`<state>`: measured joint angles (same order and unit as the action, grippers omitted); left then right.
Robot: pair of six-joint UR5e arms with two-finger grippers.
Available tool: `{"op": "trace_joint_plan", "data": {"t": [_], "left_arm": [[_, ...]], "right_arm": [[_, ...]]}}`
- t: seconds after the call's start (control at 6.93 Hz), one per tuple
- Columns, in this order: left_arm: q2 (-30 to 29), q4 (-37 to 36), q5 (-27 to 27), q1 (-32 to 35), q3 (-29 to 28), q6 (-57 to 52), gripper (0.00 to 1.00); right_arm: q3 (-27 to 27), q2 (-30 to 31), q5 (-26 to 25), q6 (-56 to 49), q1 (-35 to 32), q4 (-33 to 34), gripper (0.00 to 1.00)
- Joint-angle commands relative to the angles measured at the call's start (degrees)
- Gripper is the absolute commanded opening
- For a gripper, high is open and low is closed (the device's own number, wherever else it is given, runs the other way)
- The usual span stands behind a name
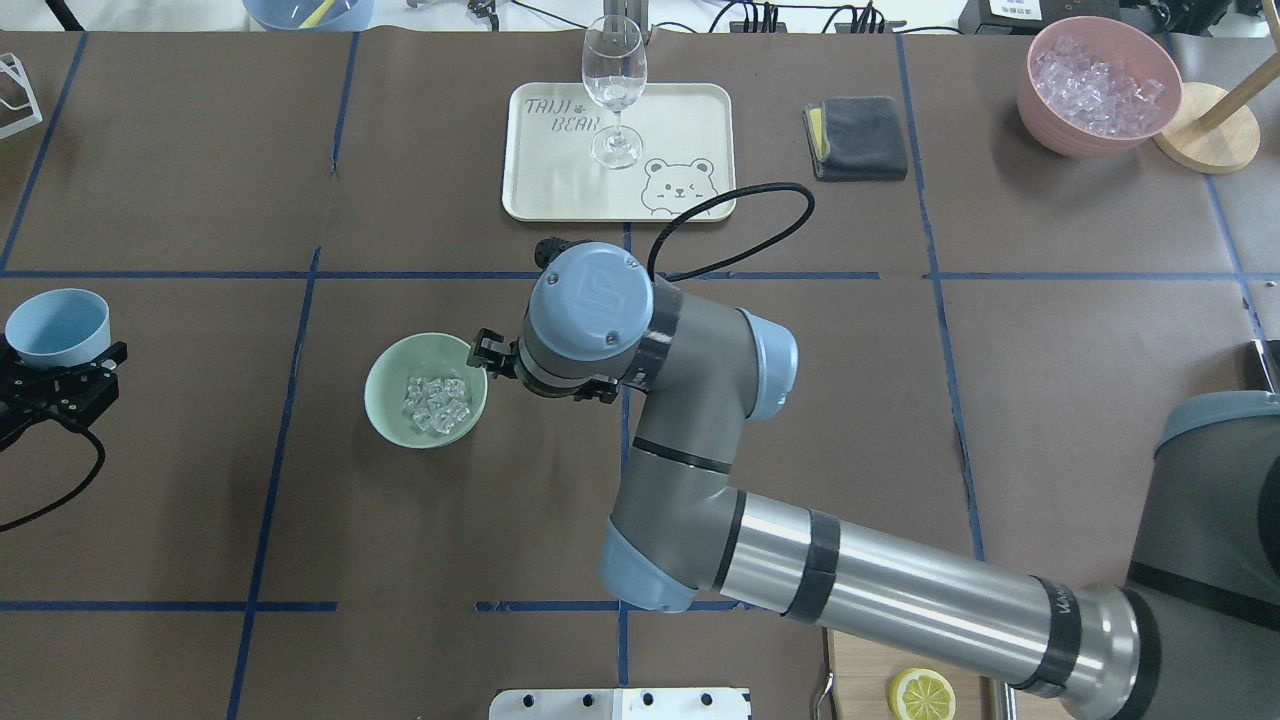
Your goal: Pour ice into bowl
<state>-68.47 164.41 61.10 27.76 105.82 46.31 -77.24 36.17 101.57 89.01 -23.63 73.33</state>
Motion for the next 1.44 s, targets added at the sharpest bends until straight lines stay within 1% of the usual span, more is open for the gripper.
{"op": "trace_joint_plan", "data": {"t": [0.0, 0.29, 0.43, 0.58, 0.72, 0.87, 1.01, 1.3], "left_arm": [[-0.08, 0.30, -0.11, -0.07, -1.23, 6.93, 0.00], [-0.43, 0.30, -0.11, -0.16, -2.63, 8.62, 0.00], [-0.69, 0.56, -0.11, -0.16, -3.42, 9.23, 0.00], [-0.87, 1.52, -0.11, -0.34, -4.56, 13.07, 0.00], [-1.04, 1.53, -0.11, -0.43, -5.18, 15.28, 0.00], [-1.13, 1.53, -0.19, -0.43, -5.27, 15.31, 0.00], [-1.13, 1.53, -0.19, -0.51, -5.45, 15.31, 0.00], [-2.80, 1.53, -3.08, -0.86, -8.25, 17.74, 0.00]], "right_arm": [[6.82, -4.78, -1.11, 0.11, 1.92, -0.03, 1.00], [10.51, -7.33, -1.37, -0.07, 1.92, -0.12, 0.98], [14.18, -9.09, -2.42, -0.33, 2.53, -0.12, 0.95], [14.31, -9.10, -2.52, -0.33, 2.89, -0.12, 0.74], [14.31, -9.28, -2.52, -0.33, 2.80, -0.12, 0.06], [13.96, -9.28, -2.26, -0.59, 2.80, -0.12, 0.00], [13.26, -9.37, -2.25, -1.38, 2.72, -0.03, 0.00], [11.51, -9.54, -1.91, -1.65, 2.19, -0.03, 0.00]]}}
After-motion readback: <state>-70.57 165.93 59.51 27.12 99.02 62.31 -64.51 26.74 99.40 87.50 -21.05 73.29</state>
